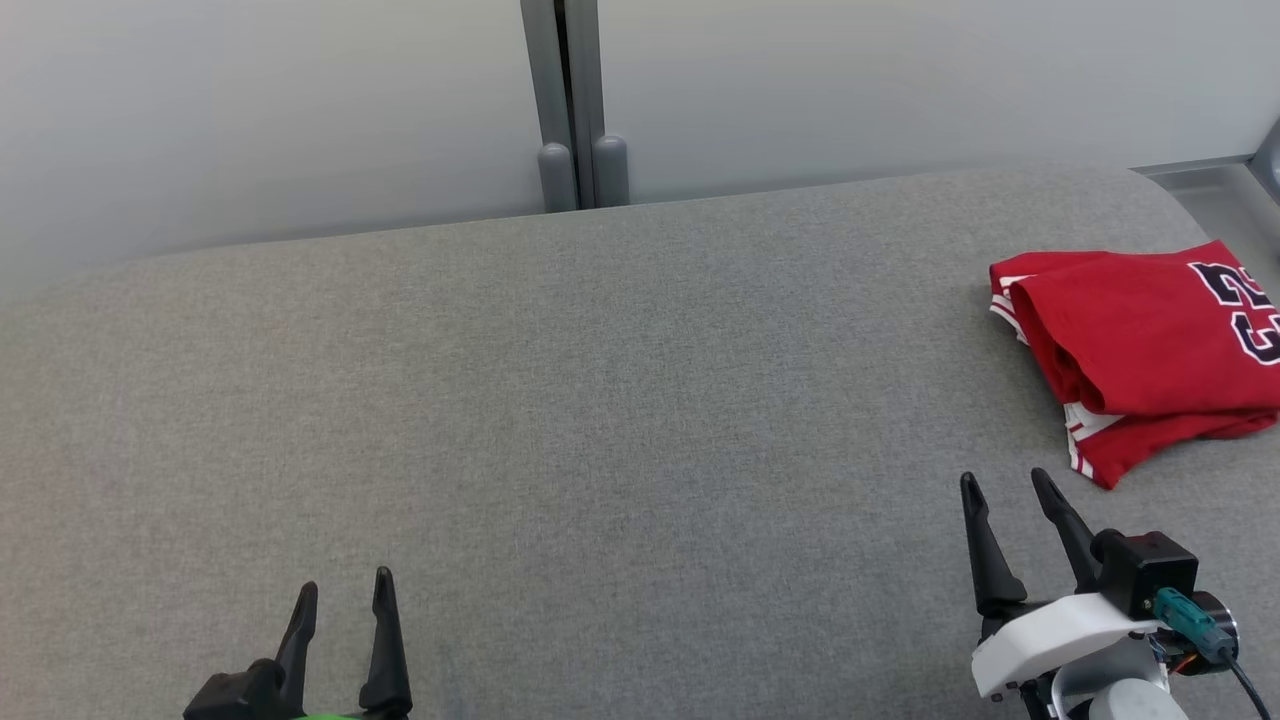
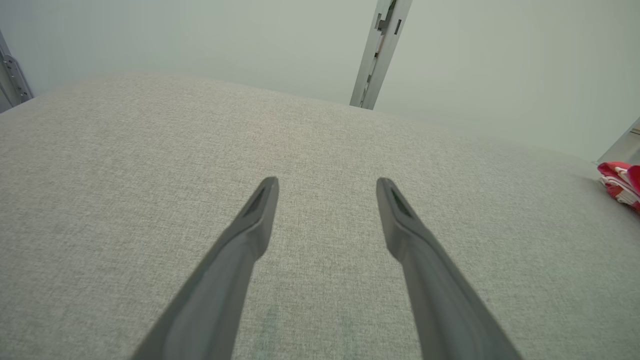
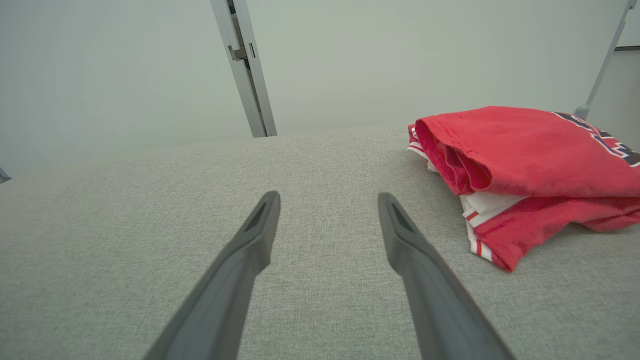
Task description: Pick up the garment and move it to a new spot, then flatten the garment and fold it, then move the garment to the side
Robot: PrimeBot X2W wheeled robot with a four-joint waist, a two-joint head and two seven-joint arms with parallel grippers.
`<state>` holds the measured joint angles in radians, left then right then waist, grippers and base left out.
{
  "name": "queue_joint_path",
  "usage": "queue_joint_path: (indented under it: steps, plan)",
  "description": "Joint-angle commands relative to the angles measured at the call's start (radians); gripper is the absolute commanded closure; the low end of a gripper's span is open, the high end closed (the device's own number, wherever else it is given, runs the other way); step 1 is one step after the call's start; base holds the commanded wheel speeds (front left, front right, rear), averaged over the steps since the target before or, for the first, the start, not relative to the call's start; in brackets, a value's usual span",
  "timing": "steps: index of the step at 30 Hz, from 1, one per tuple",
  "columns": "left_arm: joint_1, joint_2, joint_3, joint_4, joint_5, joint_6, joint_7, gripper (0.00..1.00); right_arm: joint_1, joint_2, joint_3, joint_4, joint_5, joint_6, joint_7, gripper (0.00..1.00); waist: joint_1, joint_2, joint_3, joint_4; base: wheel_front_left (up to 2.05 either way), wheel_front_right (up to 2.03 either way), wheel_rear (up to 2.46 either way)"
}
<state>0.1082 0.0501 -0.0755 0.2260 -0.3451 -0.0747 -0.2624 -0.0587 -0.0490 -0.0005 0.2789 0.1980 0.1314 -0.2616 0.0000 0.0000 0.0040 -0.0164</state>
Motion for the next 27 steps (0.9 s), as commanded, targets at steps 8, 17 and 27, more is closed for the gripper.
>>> queue_joint_path:
  steps: [8,17,27]
  plan:
    - [-0.017,0.001,-0.001,0.001,0.007,0.005,-0.003,0.00,0.011,-0.004,0.005,0.003,0.008,-0.002,-0.004,0.00,0.0000,0.0000,-0.007,0.005,0.00,0.00,0.00]
    - [0.000,-0.003,0.000,0.034,-0.029,-0.002,0.015,1.00,0.011,0.006,0.003,0.032,0.038,0.000,0.013,1.00,0.0000,0.0000,-0.009,0.007,0.00,0.00,0.00]
    - [-0.032,-0.001,0.025,0.032,-0.198,-0.009,0.063,1.00,0.003,0.005,-0.012,0.020,0.225,0.000,0.062,1.00,0.0000,0.0000,-0.008,0.008,0.00,0.00,0.00]
